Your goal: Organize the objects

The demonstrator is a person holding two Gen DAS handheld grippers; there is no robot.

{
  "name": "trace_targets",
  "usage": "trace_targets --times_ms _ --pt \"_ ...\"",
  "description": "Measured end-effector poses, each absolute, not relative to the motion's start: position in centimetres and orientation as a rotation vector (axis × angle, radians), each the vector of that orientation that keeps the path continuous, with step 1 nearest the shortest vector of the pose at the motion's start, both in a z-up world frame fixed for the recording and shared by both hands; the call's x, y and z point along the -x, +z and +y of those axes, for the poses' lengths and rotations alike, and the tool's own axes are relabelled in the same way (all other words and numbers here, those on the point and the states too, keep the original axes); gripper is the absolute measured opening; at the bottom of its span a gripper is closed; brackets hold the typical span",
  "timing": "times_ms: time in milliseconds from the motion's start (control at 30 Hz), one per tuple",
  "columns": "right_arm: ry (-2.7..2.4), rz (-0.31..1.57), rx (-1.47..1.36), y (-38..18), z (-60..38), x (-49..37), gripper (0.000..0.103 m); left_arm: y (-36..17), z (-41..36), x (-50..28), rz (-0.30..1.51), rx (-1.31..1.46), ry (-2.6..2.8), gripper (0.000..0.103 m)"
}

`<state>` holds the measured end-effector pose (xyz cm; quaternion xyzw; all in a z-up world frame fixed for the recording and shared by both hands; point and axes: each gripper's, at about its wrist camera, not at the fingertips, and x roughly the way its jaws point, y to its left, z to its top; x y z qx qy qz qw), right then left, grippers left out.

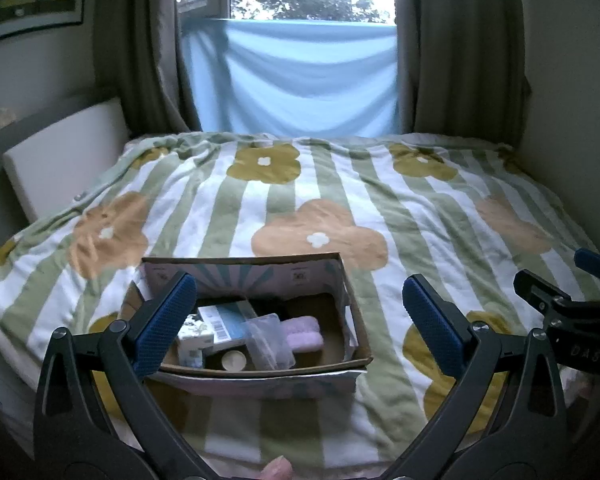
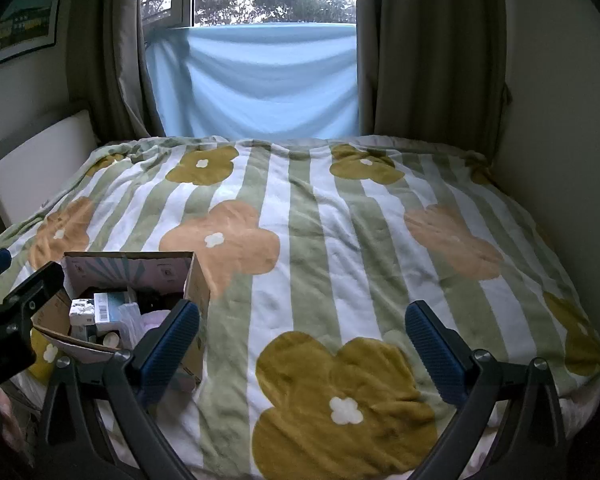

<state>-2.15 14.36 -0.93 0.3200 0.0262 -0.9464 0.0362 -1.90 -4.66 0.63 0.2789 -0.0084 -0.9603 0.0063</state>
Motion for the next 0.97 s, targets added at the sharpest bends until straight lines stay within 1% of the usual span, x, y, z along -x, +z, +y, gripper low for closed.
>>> trace_targets --times_ms 533,967 --pt "-2.905 0.073 -1.0 -1.7 14.6 2.1 0.102 0.5 -4.8 2.1 0.007 -0.861 -3.024 0.103" --pt "-2.904 0.074 -1.013 -2.3 14.5 2.6 0.102 0.2 -4.9 2.4 -0.001 -0.86 -3.012 0.103"
